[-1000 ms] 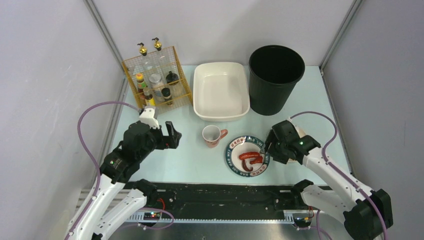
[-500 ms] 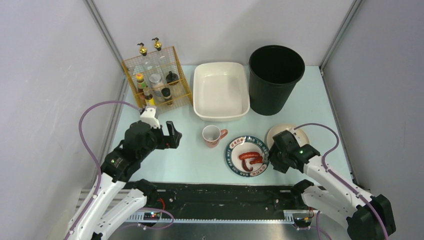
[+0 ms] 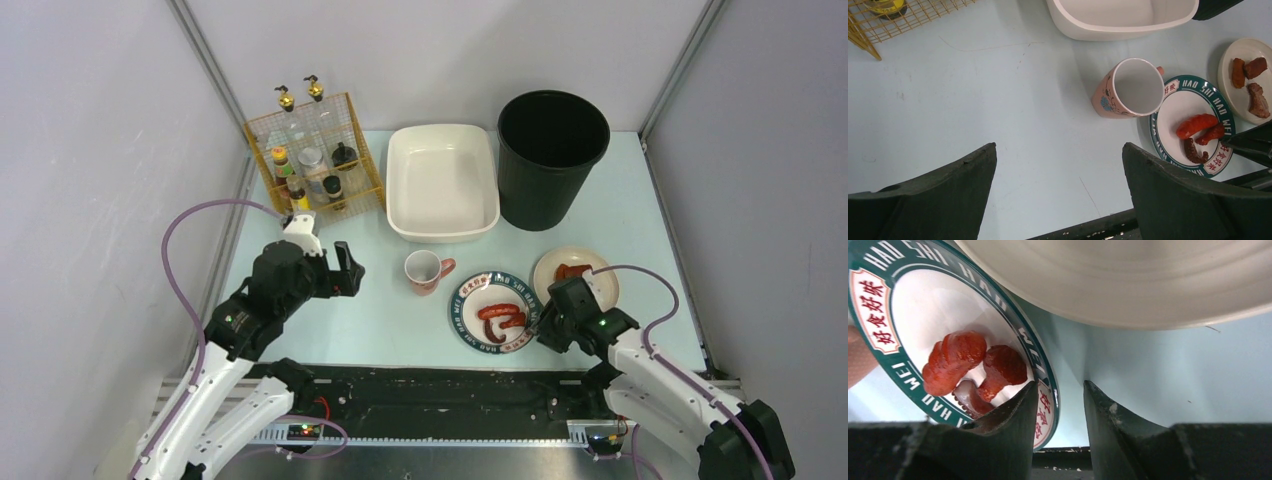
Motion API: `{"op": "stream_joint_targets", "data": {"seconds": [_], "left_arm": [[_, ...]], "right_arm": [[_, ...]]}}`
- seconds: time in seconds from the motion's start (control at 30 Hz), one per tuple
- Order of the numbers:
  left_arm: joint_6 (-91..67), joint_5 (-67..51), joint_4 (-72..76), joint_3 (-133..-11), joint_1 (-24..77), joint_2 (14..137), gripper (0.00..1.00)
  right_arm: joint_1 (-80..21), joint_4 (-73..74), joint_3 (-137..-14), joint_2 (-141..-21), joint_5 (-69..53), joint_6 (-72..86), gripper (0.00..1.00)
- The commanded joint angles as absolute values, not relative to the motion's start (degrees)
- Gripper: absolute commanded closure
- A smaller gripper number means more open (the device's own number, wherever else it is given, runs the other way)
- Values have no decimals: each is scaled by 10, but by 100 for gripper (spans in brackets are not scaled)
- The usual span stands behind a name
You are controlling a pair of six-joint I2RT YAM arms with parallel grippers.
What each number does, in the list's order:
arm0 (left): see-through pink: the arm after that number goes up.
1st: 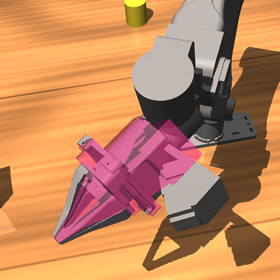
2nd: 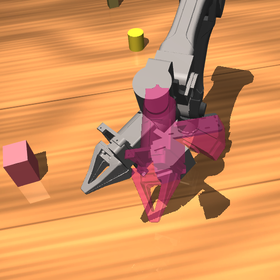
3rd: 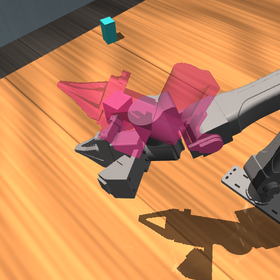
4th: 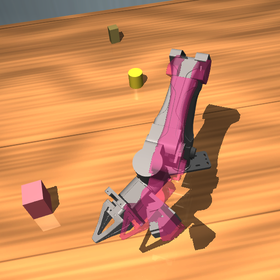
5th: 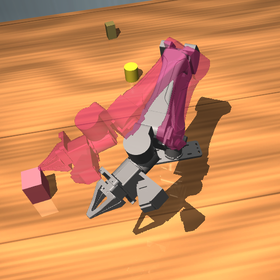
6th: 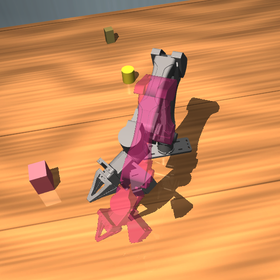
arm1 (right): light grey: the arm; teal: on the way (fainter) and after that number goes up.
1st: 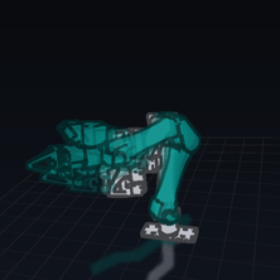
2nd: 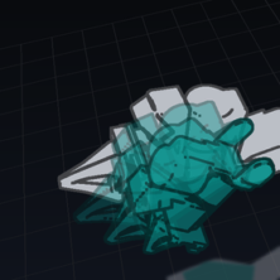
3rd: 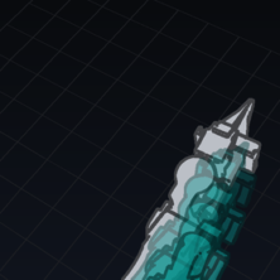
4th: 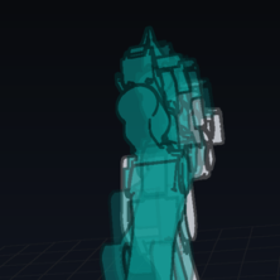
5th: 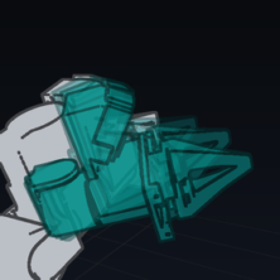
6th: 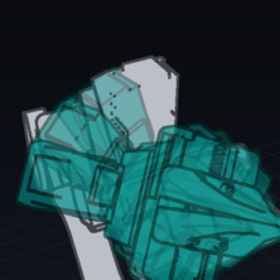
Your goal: Clear the kitchen counter
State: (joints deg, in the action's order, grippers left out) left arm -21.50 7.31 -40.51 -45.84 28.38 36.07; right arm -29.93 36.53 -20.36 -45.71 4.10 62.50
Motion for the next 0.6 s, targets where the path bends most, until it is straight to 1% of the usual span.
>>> {"op": "stream_joint_targets", "data": {"seconds": [0.0, 0.17, 0.27, 0.33, 0.37, 0.4, 0.43, 0.47, 0.5, 0.53, 0.57], "left_arm": [[-215, 68, -400, -458, 286, 365, 2], [-215, 66, -400, -458, 285, 367, 2], [-215, 68, -401, -458, 286, 366, 2], [-215, 68, -400, -458, 286, 366, 2], [-215, 68, -400, -458, 286, 365, 2], [-215, 68, -400, -458, 286, 365, 2], [-215, 69, -400, -458, 286, 365, 2], [-215, 69, -400, -458, 286, 365, 2], [-216, 69, -400, -457, 286, 365, 2], [-215, 69, -400, -458, 286, 366, 2], [-215, 69, -400, -458, 285, 366, 2]], "right_arm": [[-303, 315, -176, -447, 42, 657, 58], [-309, 302, -163, -442, 55, 669, 62], [-312, 297, -160, -440, 60, 672, 67], [-313, 292, -157, -440, 62, 674, 73], [-315, 290, -155, -441, 62, 674, 78], [-315, 285, -154, -441, 62, 677, 81], [-317, 280, -153, -442, 62, 677, 87], [-317, 278, -153, -442, 64, 677, 90], [-318, 275, -153, -442, 65, 677, 97], [-319, 274, -153, -442, 67, 677, 100], [-320, 272, -153, -440, 67, 677, 100]]}}
